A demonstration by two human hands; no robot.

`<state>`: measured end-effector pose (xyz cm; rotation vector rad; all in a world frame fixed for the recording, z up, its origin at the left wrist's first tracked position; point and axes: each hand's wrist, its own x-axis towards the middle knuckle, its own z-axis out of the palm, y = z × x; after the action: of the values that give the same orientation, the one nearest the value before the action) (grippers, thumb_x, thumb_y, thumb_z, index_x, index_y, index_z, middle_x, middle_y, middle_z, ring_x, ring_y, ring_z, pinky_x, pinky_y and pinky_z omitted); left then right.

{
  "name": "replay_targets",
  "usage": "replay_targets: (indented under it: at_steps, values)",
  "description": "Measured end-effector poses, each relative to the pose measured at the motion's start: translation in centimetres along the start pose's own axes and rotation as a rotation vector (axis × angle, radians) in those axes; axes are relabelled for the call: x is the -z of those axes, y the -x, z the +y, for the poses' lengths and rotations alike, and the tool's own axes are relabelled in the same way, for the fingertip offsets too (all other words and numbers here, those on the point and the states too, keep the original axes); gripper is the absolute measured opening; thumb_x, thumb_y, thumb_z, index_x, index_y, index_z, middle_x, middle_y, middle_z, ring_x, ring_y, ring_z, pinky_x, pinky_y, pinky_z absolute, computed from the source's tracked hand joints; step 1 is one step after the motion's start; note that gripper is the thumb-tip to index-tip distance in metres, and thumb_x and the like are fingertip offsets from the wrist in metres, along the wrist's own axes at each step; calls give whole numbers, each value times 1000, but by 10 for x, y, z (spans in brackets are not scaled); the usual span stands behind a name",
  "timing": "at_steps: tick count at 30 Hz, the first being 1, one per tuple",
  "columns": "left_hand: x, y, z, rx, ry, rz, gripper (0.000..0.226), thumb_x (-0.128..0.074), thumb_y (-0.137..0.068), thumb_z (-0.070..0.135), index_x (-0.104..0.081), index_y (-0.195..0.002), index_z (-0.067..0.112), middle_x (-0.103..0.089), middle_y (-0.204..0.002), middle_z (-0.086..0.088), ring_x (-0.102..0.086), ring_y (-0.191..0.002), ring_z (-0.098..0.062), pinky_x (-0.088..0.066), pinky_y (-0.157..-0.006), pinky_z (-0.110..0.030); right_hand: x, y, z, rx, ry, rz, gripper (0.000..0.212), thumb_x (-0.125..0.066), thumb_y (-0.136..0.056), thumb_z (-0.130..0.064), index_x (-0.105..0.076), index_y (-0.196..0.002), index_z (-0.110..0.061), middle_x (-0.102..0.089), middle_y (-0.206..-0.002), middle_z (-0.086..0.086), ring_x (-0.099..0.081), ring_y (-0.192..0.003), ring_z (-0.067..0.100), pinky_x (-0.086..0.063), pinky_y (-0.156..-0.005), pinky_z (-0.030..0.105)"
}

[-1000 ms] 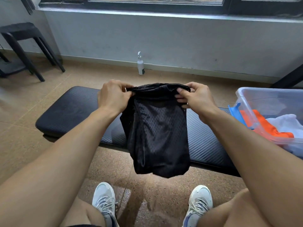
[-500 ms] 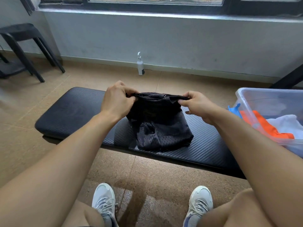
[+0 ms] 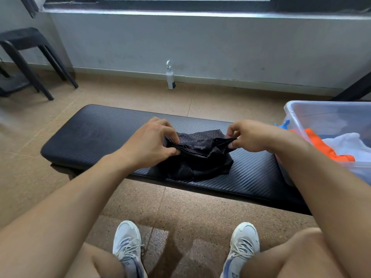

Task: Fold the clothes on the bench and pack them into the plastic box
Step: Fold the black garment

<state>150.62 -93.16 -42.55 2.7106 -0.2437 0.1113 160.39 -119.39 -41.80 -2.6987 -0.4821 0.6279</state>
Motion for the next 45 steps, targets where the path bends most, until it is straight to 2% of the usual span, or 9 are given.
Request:
replay_targets:
  at_steps: [7, 10, 13, 16, 21, 26, 29, 33, 45]
  values:
    - [-15, 6, 1, 88, -80, -420, 46, -71, -66, 77, -76, -85, 35, -64, -98, 18, -60, -91, -2, -54, -84, -36, -5, 16, -7, 13, 255, -258, 22, -68, -92, -44, -74, -110, -33, -64, -100, -10, -56, -99, 13, -40, -86, 28]
    - [-18, 1, 4, 131, -56, -204, 43, -67, -80, 70, -73, -74, 27, -67, -88, 12, -62, -82, -6, -55, -79, -36, -12, 8, -7, -25, 113, -145, 41, -57, -96, -54, -77, -106, -19, -71, -100, 2, -63, -96, 20, -46, -85, 31]
    - [-27, -5, 9, 79, -50, -53, 33, -67, -88, 55, -68, -110, 31, -60, -124, 9, -53, -119, -12, -45, -104, -38, -24, -6, -8, -121, -32, -3, 60, -68, -89, -55, -69, -115, -2, -74, -110, 17, -70, -100, 30, -55, -89, 37]
    - [-45, -9, 4, 39, -167, -267, 72, -62, -91, 57, -37, -153, 31, -21, -167, 2, -11, -155, -18, -16, -126, -44, -37, -14, -9, -188, -117, -8, 66, -79, -78, -56, -69, -113, -2, -73, -113, 16, -70, -102, 31, -56, -88, 38]
    - [-60, -10, -6, 199, -327, -547, 101, -42, -87, 79, 4, -162, 28, 14, -169, 6, 10, -156, -24, -9, -125, -54, -41, -22, -8, -256, -226, -44, 54, -89, -67, -50, -68, -87, -4, -69, -82, 9, -62, -67, 24, -43, -53, 28]
    - [-64, -5, 0, 275, -249, -567, 114, -46, -85, 79, 14, -160, 16, 24, -167, 2, 9, -156, -32, -15, -125, -53, -46, -25, -14, -273, -300, -61, 48, -93, -63, -44, -64, -85, -13, -68, -93, 5, -65, -85, 23, -52, -64, 28]
    - [-61, -6, -2, 283, -281, -511, 115, -46, -82, 83, -4, -161, 11, 0, -170, -5, -15, -153, -35, -26, -122, -51, -47, -31, -13, -280, -405, -40, 56, -94, -62, -38, -69, -103, -10, -72, -106, 8, -68, -97, 27, -58, -88, 39]
    - [-52, -10, -1, 157, -447, -283, 91, -34, -82, 87, -47, -140, 18, -53, -133, -6, -47, -123, -27, -38, -105, -42, -36, -36, -12, -216, -421, 91, 34, -86, -76, -27, -70, -104, -15, -73, -101, 5, -69, -95, 25, -58, -89, 41]
    - [-48, -13, -19, 179, -192, -288, 67, -59, -86, 68, -52, -139, 27, -57, -129, 4, -47, -122, -18, -39, -105, -38, -27, -27, -30, 237, 158, 584, 33, -64, -93, -15, -63, -118, -37, -62, -101, -8, -59, -94, 20, -49, -74, 36]
